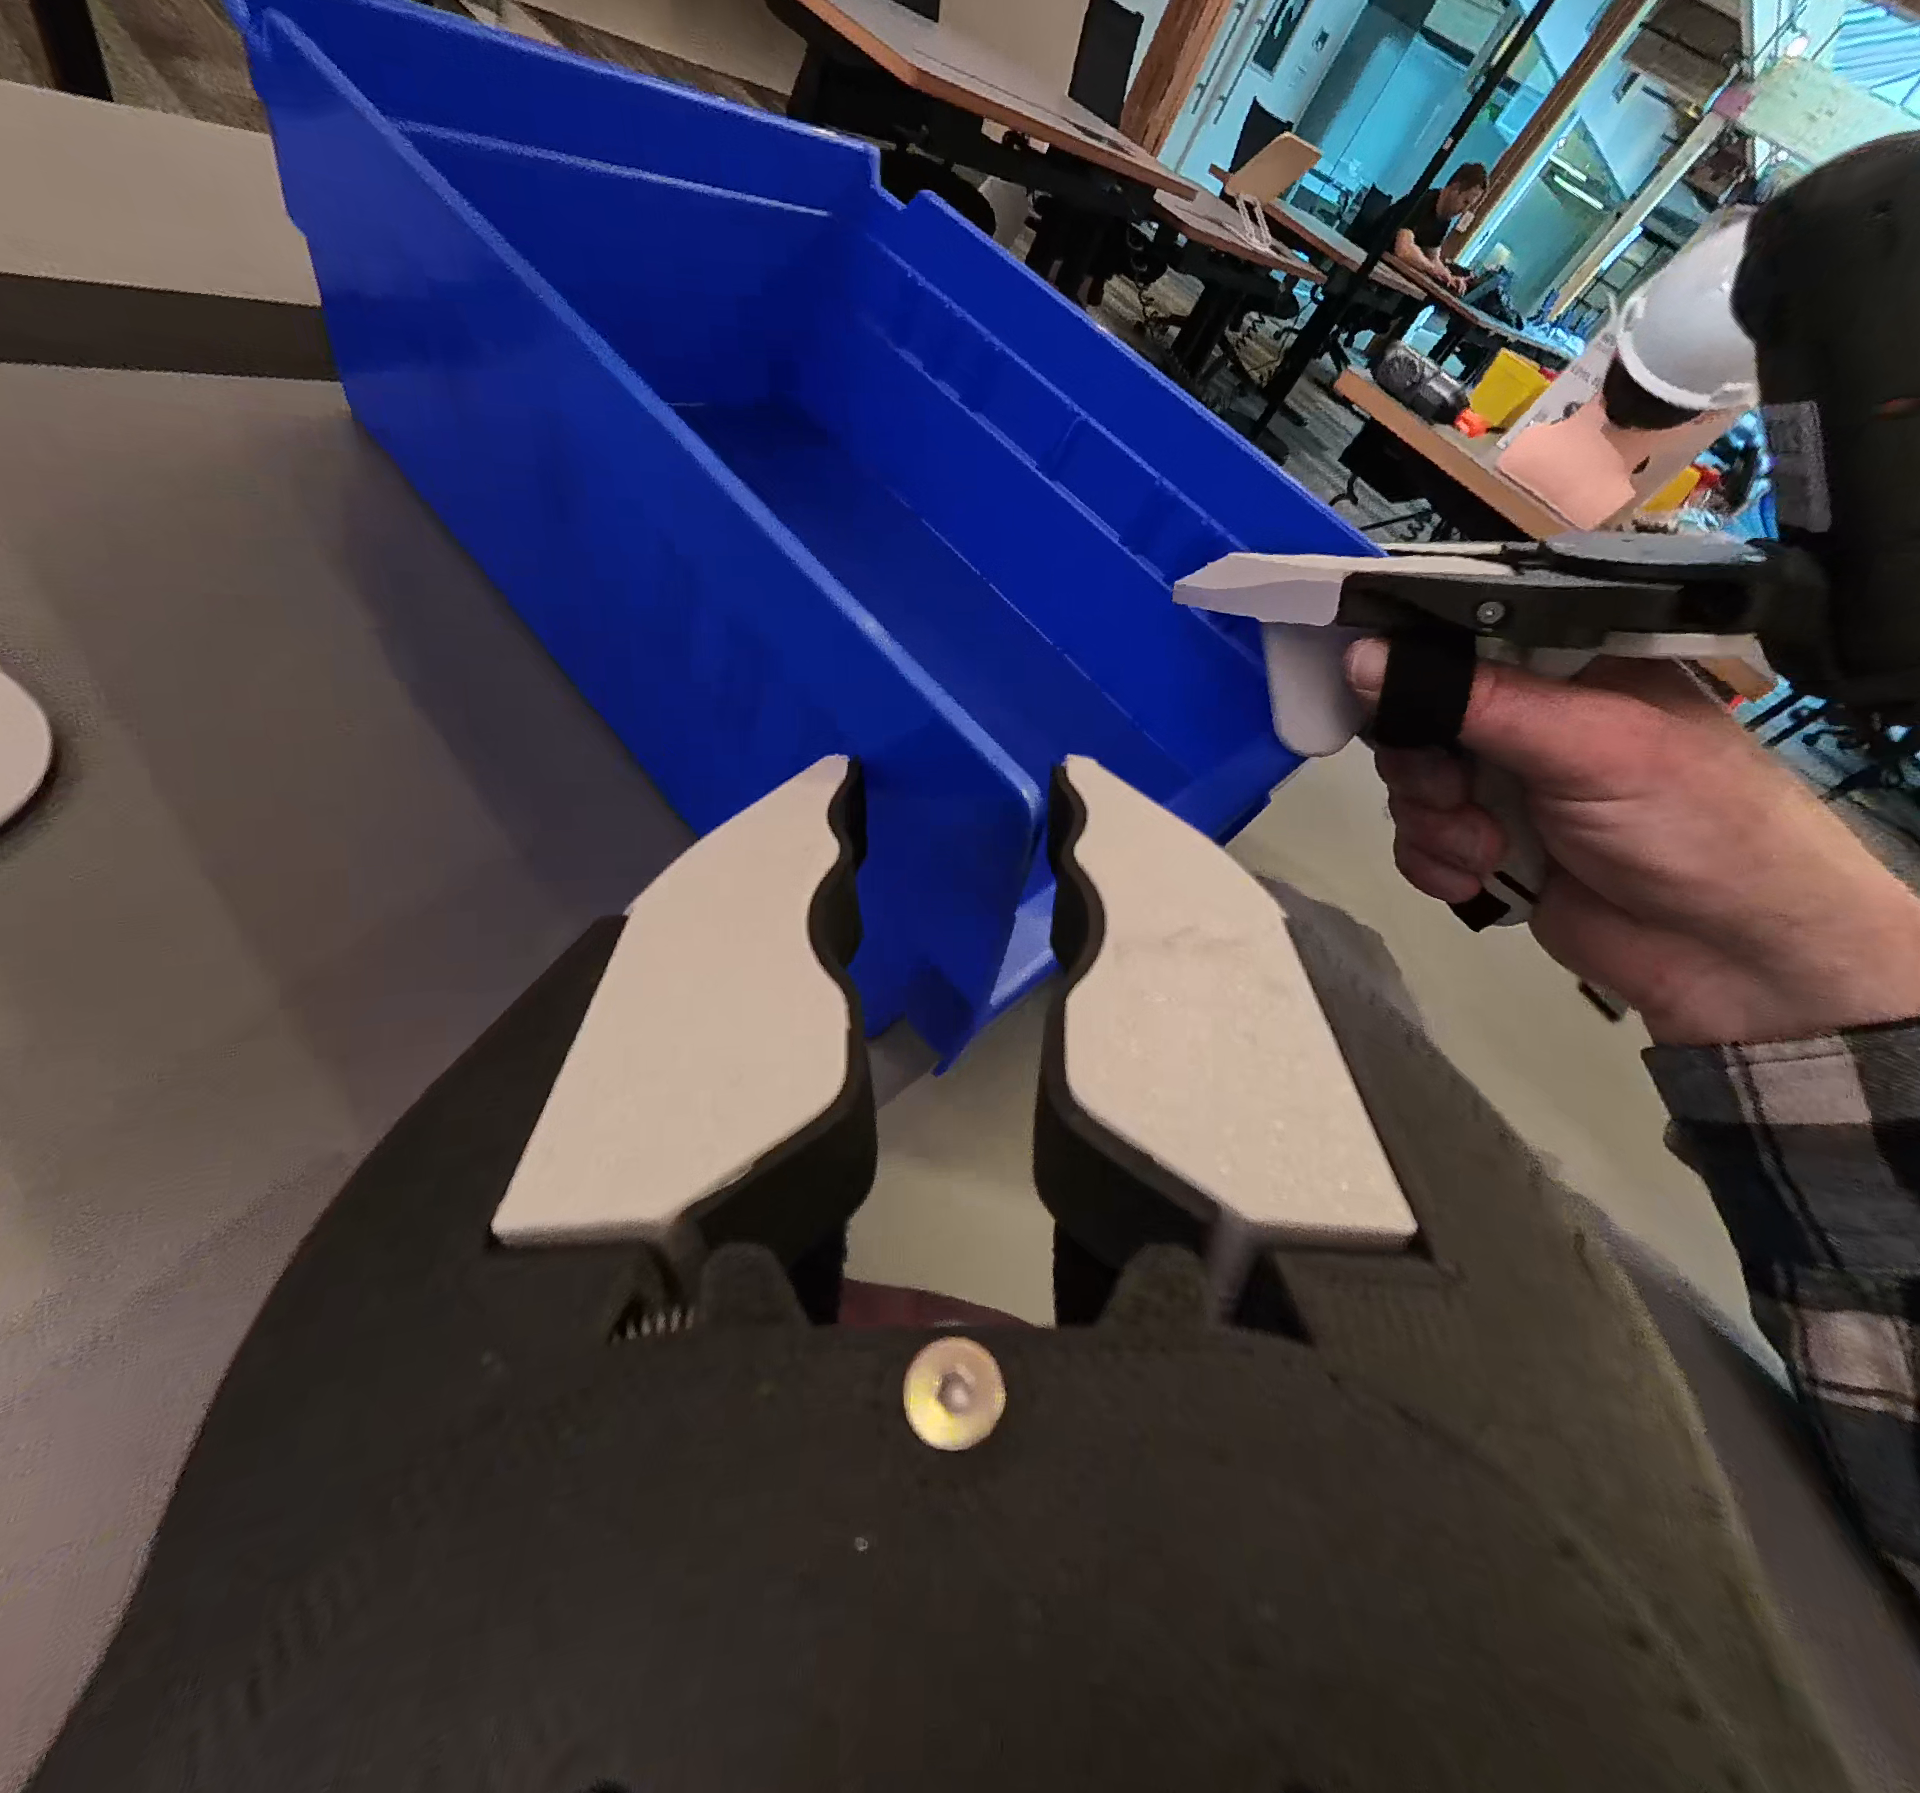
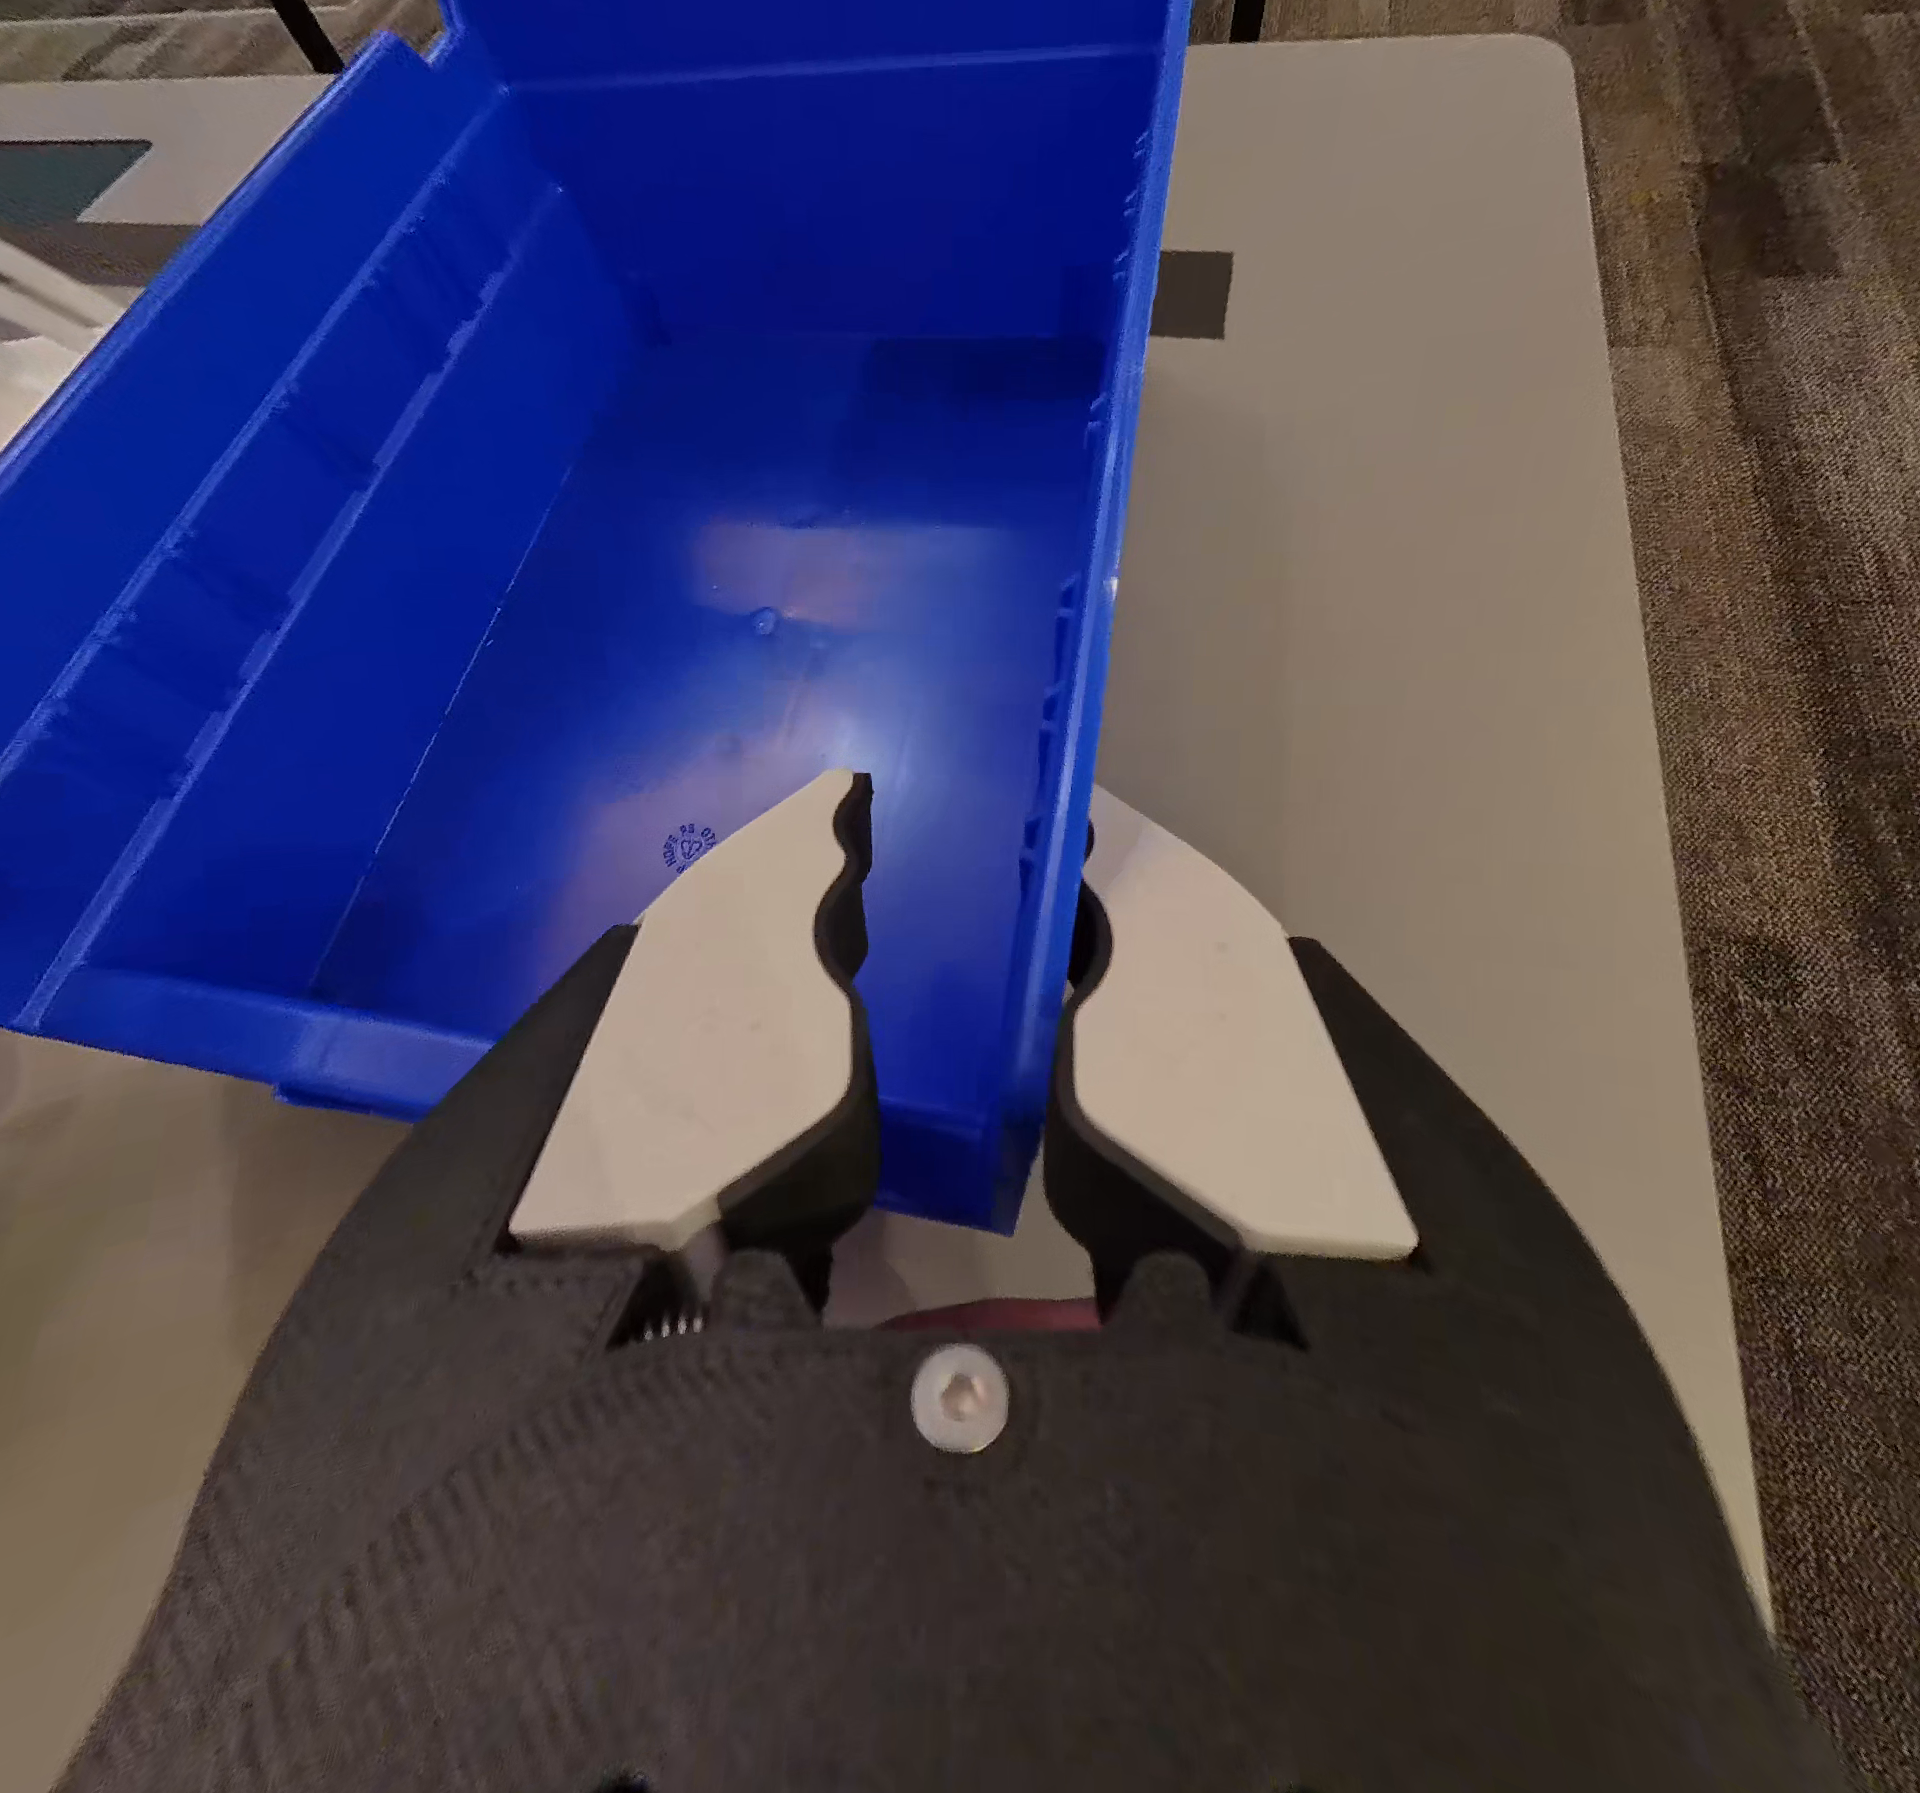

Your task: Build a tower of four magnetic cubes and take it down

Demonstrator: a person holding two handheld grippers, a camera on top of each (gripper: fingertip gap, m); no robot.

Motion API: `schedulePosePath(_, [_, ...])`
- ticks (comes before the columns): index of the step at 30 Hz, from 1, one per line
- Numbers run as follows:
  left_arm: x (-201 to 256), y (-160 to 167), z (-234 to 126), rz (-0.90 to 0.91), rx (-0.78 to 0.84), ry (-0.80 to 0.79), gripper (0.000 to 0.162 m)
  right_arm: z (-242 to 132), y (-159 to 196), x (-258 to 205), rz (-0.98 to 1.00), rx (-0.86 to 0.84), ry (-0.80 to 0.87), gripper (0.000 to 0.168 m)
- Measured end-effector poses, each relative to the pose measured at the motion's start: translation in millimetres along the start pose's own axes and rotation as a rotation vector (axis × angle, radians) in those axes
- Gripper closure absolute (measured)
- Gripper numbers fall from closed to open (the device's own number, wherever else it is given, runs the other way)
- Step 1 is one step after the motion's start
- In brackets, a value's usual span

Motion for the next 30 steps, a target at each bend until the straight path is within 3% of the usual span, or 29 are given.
schedulePosePath(1, [-3.4, -3.0, 4.7, -0.011, 0.003, -0.001, 0.13, 3.9, -2.6, 2.6, 0.001, 0.0, 0.003, 0.134])
schedulePosePath(14, [-28.6, -24.0, 34.6, -0.045, 0.053, -0.008, 0.133, 35.5, -23.9, 18.7, 0.029, 0.026, 0.031, 0.136])
schedulePosePath(15, [-28.4, -23.5, 33.1, -0.05, 0.049, 0.005, 0.132, 33.3, -24.4, 20.3, 0.02, 0.037, 0.053, 0.132])
schedulePosePath(18, [-26.4, -25.1, 22.5, -0.02, 0.077, 0.005, 0.12, 16.0, -28.4, 22.0, 0.007, 0.098, 0.137, 0.102])
schedulePosePath(21, [-19.8, -29.6, 3.2, 0.086, 0.109, -0.016, 0.111, -13.2, -31.6, 14.4, -0.057, 0.162, 0.244, 0.101])
schedulePosePath(24, [-24.1, -28.6, -22.2, 0.242, 0.117, -0.081, 0.113, -44.5, -35.1, -14.4, -0.172, 0.224, 0.316, 0.11])
schedulePosePath(27, [-37.2, -29.3, -52.9, 0.275, 0.131, -0.101, 0.124, -63.8, -37.4, -65.1, -0.257, 0.319, 0.284, 0.142])
schedulePosePath(28, [-43.3, -30.1, -63.7, 0.29, 0.136, -0.111, 0.126, -65.4, -36.6, -84.7, -0.278, 0.336, 0.26, 0.143])
schedulePosePath(30, [-55.4, -32.8, -87.1, 0.324, 0.159, -0.131, 0.147, -65.7, -36.9, -127.6, -0.334, 0.385, 0.199, 0.16])
Point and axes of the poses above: each gripper's, where its closed fingertips meet, z out along the fingers, y out of its underside, x = y × z across the jaws, the point moved 3 cm from there along -z, back along the fingers, and after that the axes turned 5 degrees about -z, right-handed, at the moved point
